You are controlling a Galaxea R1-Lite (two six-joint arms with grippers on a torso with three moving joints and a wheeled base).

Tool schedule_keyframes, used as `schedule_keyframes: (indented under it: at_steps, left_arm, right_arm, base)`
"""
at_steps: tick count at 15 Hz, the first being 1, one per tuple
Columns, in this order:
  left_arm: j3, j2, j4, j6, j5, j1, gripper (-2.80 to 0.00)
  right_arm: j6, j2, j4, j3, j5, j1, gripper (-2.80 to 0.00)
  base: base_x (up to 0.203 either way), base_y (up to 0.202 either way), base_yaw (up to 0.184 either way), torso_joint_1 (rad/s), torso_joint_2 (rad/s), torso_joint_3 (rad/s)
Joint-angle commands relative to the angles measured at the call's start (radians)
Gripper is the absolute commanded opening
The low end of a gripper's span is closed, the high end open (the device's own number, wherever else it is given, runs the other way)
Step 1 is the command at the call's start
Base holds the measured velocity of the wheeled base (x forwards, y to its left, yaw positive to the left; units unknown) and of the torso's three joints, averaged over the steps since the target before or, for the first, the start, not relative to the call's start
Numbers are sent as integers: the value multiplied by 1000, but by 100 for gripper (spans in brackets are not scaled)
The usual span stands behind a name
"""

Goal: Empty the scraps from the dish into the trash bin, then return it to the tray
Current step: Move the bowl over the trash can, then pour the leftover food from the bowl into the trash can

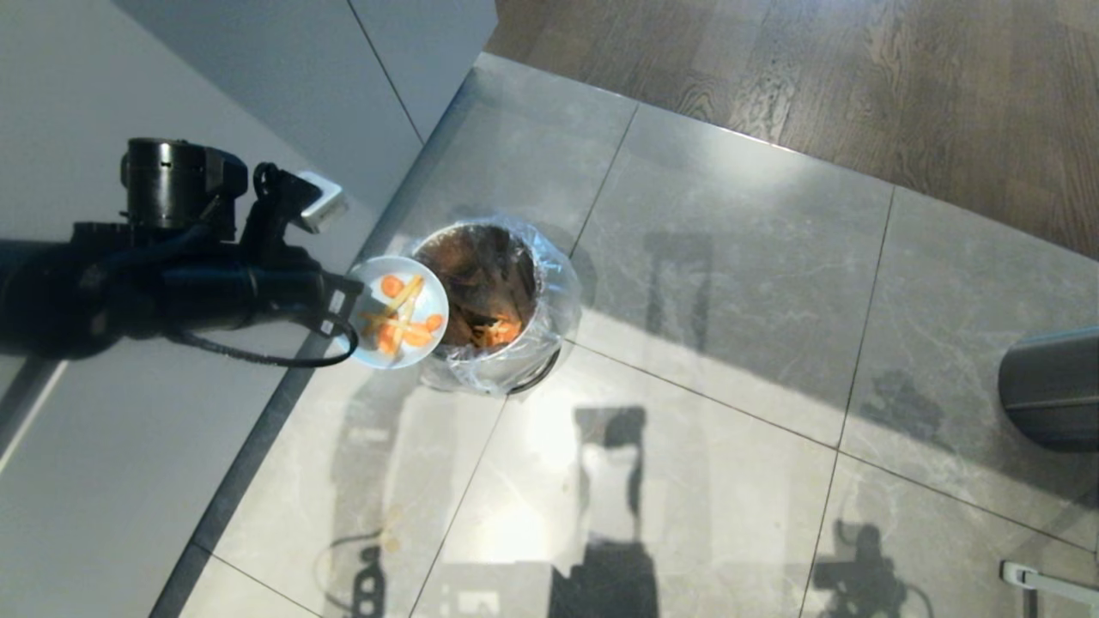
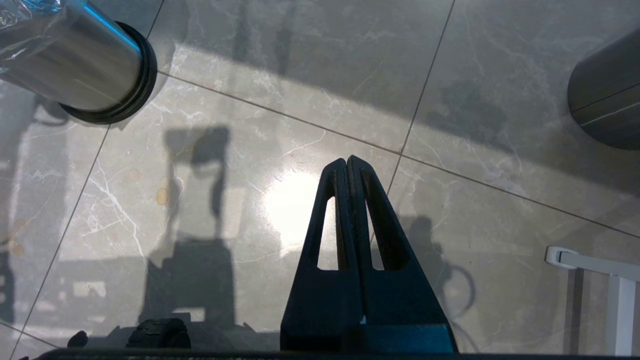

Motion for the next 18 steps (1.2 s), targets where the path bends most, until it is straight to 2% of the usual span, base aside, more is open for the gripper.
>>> schedule_keyframes:
  at_steps: [1,4,7,9,11,16,18]
  left_arm:
    - [-70,27,-2,66,46,-23,-280]
    - [-121,34,-8,171,69,-31,-280]
    - [-141,34,-27,192,67,-77,-280]
    - [-142,43,-65,260,68,-94,-280]
    - [-148,56,-140,338,69,-112,-280]
    - [-151,91,-350,453,50,-198,-280]
    - [-126,99,-378,535,30,-214,-280]
  right_arm:
    - [1,0,0,0,0,0,-280]
    - [1,0,-1,0,-1,0,-280]
    - [1,0,0,-1,0,0,-280]
    - [1,0,-1,0,0,0,-280]
    - [1,0,0,0,0,0,-280]
    - [1,0,1,0,0,0,-280]
    - [1,0,0,0,0,0,-280]
  base:
    - [0,0,0,0,0,0]
    - [0,0,0,0,0,0]
    - [0,0,0,0,0,0]
    - [0,0,0,0,0,0]
    - [0,0,0,0,0,0]
    - [0,0,0,0,0,0]
    - [0,0,0,0,0,0]
